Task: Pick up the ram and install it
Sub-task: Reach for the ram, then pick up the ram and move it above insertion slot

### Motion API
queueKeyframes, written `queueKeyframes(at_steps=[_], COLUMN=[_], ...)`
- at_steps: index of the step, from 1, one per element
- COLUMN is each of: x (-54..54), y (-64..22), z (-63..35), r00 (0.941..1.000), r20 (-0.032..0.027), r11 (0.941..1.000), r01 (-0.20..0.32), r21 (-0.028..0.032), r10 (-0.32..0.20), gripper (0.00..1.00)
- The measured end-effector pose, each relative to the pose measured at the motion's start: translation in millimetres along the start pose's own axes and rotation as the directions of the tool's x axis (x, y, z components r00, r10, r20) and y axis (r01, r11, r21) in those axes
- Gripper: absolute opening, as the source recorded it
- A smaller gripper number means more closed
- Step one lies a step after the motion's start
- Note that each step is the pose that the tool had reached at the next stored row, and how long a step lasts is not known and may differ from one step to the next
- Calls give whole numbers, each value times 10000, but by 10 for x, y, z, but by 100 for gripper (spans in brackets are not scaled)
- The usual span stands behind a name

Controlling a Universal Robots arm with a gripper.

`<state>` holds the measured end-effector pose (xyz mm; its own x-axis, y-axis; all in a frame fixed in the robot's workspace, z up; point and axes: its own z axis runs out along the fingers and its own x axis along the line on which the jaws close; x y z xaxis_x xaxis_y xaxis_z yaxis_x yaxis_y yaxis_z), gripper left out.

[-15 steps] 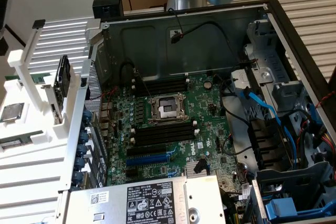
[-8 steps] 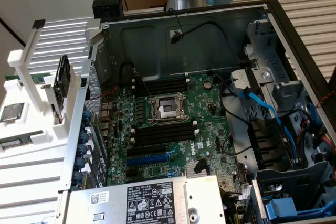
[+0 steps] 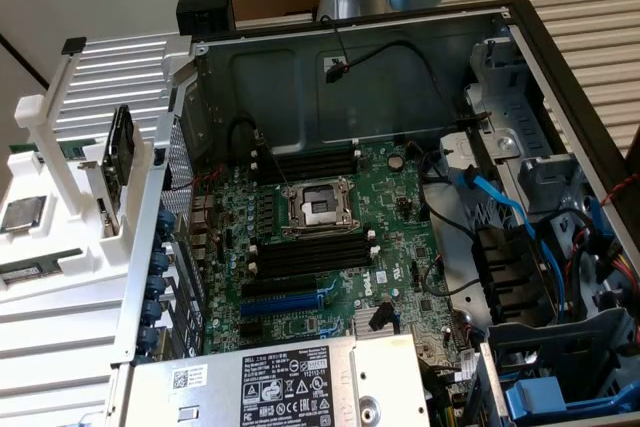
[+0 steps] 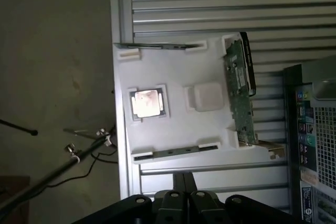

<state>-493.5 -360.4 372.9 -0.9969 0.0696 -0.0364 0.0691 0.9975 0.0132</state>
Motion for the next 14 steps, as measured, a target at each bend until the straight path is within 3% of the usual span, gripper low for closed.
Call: queueKeyframes(at_steps=[5,14], x=[187,194], y=[37,38], z=[23,27], r00=[10000,10000], r20=[11,11], r11=[10000,10000], r01=[0,2], r21=[14,14], r10=[0,-2], gripper=[10,10])
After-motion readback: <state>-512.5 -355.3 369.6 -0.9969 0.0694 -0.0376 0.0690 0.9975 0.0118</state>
